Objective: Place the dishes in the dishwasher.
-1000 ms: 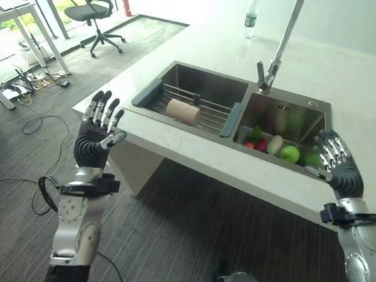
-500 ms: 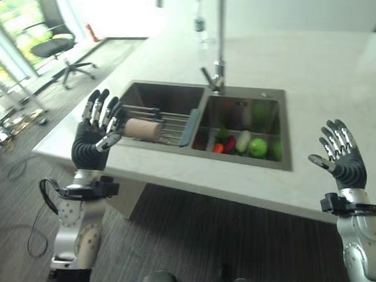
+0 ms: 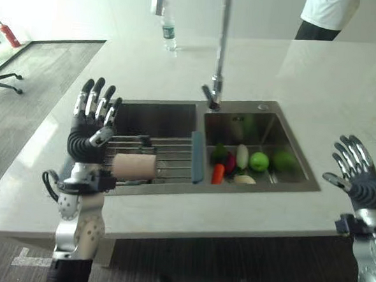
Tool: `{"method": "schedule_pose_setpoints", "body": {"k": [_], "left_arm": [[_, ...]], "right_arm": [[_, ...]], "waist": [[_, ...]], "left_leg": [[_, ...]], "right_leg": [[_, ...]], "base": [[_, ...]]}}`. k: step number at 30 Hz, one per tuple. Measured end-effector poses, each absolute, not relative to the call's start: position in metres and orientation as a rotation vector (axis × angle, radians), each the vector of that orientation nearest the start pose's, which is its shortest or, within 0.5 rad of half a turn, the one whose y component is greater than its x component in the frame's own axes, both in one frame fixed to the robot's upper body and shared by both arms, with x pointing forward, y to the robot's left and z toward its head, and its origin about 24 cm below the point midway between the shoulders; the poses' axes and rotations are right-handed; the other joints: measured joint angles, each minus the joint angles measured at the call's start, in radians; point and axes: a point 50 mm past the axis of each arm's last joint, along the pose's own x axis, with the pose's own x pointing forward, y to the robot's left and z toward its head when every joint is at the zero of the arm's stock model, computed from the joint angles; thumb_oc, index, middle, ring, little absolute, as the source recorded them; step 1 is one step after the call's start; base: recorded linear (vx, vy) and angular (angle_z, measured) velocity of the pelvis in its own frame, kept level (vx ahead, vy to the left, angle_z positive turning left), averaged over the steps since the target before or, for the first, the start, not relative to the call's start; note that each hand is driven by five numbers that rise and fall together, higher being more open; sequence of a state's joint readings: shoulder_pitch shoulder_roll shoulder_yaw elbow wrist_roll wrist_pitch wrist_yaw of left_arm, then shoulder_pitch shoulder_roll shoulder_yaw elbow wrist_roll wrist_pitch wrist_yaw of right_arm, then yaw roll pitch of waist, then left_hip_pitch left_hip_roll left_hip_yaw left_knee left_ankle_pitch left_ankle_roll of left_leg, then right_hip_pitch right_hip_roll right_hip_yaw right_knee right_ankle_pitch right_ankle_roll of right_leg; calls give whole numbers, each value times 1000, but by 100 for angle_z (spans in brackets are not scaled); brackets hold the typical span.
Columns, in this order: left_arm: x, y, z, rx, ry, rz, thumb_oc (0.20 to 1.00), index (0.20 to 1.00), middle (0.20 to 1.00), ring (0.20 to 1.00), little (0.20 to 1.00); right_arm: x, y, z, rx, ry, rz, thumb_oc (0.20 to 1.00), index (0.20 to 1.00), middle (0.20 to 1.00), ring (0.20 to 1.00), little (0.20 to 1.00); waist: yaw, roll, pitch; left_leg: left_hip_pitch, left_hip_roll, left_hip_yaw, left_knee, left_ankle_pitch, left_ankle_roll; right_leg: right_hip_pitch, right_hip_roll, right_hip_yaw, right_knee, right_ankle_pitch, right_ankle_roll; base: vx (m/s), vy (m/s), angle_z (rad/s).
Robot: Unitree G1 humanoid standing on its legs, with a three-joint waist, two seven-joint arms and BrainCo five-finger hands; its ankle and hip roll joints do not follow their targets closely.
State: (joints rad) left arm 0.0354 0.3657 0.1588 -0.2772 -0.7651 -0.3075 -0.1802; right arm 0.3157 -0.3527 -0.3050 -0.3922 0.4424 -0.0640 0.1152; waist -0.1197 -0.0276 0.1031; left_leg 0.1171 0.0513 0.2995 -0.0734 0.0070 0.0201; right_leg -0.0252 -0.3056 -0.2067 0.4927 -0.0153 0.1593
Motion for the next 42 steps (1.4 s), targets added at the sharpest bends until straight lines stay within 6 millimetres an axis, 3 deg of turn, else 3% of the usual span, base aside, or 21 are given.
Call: {"method": "schedule_pose_setpoints", "body": {"k": [1, 2, 5, 6, 7, 9, 11, 12, 13, 17, 19, 20, 28, 37, 42], "left_arm": [[225, 236, 149, -308, -614, -112, 1000, 1000, 1000, 1000, 1000], [224, 238, 150, -295, -608, -107, 1000, 1000, 1000, 1000, 1000], [227, 239, 151, -285, -589, -93, 1000, 1000, 1000, 1000, 1000], [229, 235, 151, -272, -580, -95, 1000, 1000, 1000, 1000, 1000], [229, 236, 152, -256, -579, -85, 1000, 1000, 1000, 1000, 1000], [229, 236, 152, -236, -572, -71, 1000, 1000, 1000, 1000, 1000], [220, 237, 156, -198, -584, -53, 1000, 1000, 1000, 1000, 1000], [216, 239, 158, -161, -583, -41, 1000, 1000, 1000, 1000, 1000], [215, 240, 154, -144, -561, -21, 1000, 1000, 1000, 1000, 1000], [215, 240, 149, 101, -474, -30, 1000, 1000, 1000, 1000, 1000], [213, 248, 151, 241, -447, -13, 1000, 1000, 1000, 1000, 1000], [209, 259, 154, 373, -435, 36, 1000, 1000, 1000, 1000, 1000], [207, 272, 162, 810, -386, 93, 1000, 1000, 1000, 1000, 1000], [215, 286, 155, 1144, -228, 4, 1000, 1000, 1000, 1000, 1000], [228, 283, 143, 1211, -147, -94, 1000, 1000, 1000, 1000, 1000]], "right_arm": [[186, -259, 112, -35, -244, -75, 1000, 1000, 1000, 1000, 1000], [191, -254, 113, -38, -250, -49, 1000, 1000, 1000, 1000, 1000], [207, -246, 120, -32, -279, -2, 1000, 1000, 1000, 1000, 1000], [212, -249, 125, -53, -288, 0, 1000, 1000, 1000, 1000, 1000], [216, -250, 128, -60, -297, 0, 1000, 1000, 1000, 1000, 1000], [218, -253, 124, -61, -272, -9, 1000, 1000, 1000, 1000, 1000], [215, -254, 120, -65, -250, -18, 1000, 1000, 1000, 1000, 1000], [215, -255, 120, -64, -250, -22, 1000, 1000, 1000, 1000, 1000], [217, -255, 121, -66, -254, -24, 1000, 1000, 1000, 1000, 1000], [214, -264, 124, -129, -209, -30, 1000, 1000, 1000, 1000, 1000], [210, -271, 125, -165, -195, -38, 1000, 1000, 1000, 1000, 1000], [207, -278, 128, -177, -198, -62, 1000, 1000, 1000, 1000, 1000], [206, -280, 129, -177, -200, -70, 1000, 1000, 1000, 1000, 1000], [206, -281, 130, -178, -205, -77, 1000, 1000, 1000, 1000, 1000], [208, -282, 135, -184, -218, -63, 1000, 1000, 1000, 1000, 1000]], "waist": [[8, -3, -3], [20, -2, -4], [53, -4, -5], [52, -7, -6], [51, -7, -5], [54, -8, -5], [84, -37, -8], [101, -53, -13], [111, -38, -20], [93, 83, -16], [85, 94, -16], [80, 93, -15], [85, 73, -17], [75, 83, -23], [68, 84, -25]], "left_leg": [[6, -13, 27, 5, -7, 12], [0, -15, 41, 4, -9, 12], [-15, -6, 18, 4, -9, 11], [-14, -22, 0, 6, -9, 11], [-13, -33, -7, 6, -10, 9], [-8, -35, -12, 0, -16, 7], [14, -38, -10, -10, -23, 3], [27, -45, -4, -10, -28, -16], [35, -26, 3, -10, -25, -32], [24, 62, -4, -13, -4, -76], [23, 80, -4, -14, 1, -85], [23, 96, -5, -13, 5, -98], [18, 93, -12, -13, 7, -105], [20, 89, -12, -12, 6, -104], [21, 89, -11, -14, 7, -104]], "right_leg": [[-10, -27, -27, 13, -3, 3], [-19, -24, -68, -33, -6, -1], [15, 75, -116, -378, -3, -2], [40, 93, -136, -530, 40, -4], [38, 84, -132, -572, 89, -6], [41, 72, -134, -585, 135, -10], [75, 73, -133, -585, 142, -9], [93, 73, -133, -585, 152, -10], [94, 93, -129, -586, 132, -12], [89, 183, -128, -581, 110, -52], [89, 201, -132, -581, 103, -64], [89, 216, -132, -581, 98, -72], [88, 212, -137, -586, 92, -73], [90, 209, -137, -581, 101, -82], [91, 209, -135, -581, 105, -84]], "base": [[154, 1, -45], [148, -60, -41], [88, -107, -27], [59, -171, 21], [71, -225, 41], [55, -207, 47], [45, -132, 19], [47, -125, -26], [35, -109, -24], [12, -71, -12], [2, -22, -3], [-11, -31, 0], [-23, -10, 3], [-17, 21, 0], [-6, 22, -1]]}}
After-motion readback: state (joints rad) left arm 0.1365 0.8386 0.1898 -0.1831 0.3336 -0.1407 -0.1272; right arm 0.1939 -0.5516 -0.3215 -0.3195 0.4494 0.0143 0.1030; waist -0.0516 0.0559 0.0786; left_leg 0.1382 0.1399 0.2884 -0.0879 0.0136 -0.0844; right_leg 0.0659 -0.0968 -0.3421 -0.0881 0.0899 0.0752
